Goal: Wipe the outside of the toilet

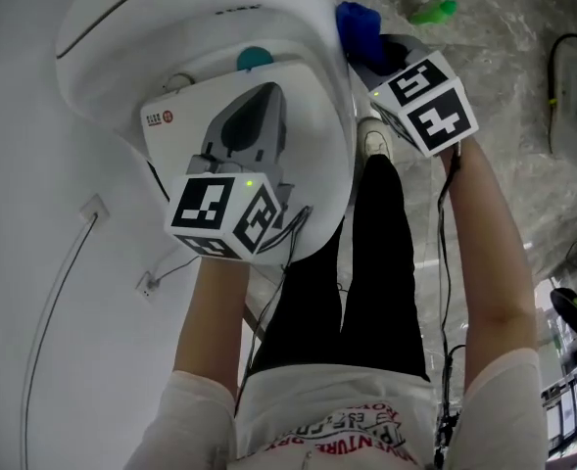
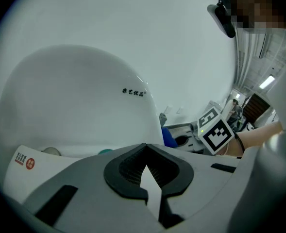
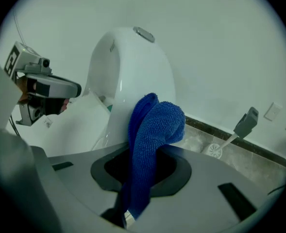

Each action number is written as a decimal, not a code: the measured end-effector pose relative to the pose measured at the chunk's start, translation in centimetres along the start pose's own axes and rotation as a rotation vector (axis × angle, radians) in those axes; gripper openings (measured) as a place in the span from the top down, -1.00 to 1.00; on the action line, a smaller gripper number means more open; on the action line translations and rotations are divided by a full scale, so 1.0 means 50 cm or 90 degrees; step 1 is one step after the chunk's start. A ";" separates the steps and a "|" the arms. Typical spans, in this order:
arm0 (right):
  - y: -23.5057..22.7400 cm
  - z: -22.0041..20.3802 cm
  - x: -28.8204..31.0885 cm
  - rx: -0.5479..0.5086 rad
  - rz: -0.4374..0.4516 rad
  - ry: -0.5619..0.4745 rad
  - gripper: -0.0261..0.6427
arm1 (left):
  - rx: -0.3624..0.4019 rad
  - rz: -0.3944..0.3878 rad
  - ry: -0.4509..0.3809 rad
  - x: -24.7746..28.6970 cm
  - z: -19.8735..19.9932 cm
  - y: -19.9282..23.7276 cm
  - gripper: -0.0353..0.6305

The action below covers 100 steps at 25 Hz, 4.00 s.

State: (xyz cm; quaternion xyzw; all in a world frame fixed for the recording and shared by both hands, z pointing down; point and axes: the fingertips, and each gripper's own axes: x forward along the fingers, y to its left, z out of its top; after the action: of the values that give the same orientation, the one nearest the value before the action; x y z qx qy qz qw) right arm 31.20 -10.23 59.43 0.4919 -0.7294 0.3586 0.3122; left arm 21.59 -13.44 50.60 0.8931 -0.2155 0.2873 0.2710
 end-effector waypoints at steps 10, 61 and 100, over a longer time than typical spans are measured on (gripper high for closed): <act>0.078 -0.165 0.035 0.044 0.001 0.033 0.70 | 0.021 -0.063 0.012 -0.021 -0.058 -0.045 0.88; 0.724 -0.552 0.039 0.265 -0.080 0.062 0.70 | -0.017 -0.041 0.019 -0.581 -0.649 -0.111 0.88; 0.973 0.003 -0.609 0.082 -0.112 -0.181 0.70 | 0.015 0.083 -0.212 -1.095 -0.167 -0.175 0.88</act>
State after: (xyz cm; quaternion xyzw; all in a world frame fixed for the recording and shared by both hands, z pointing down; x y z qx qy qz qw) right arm -4.83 17.30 24.23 0.6184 -0.6958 0.3030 0.2040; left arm -17.62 10.83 18.73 0.9157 -0.3112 0.1549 0.2016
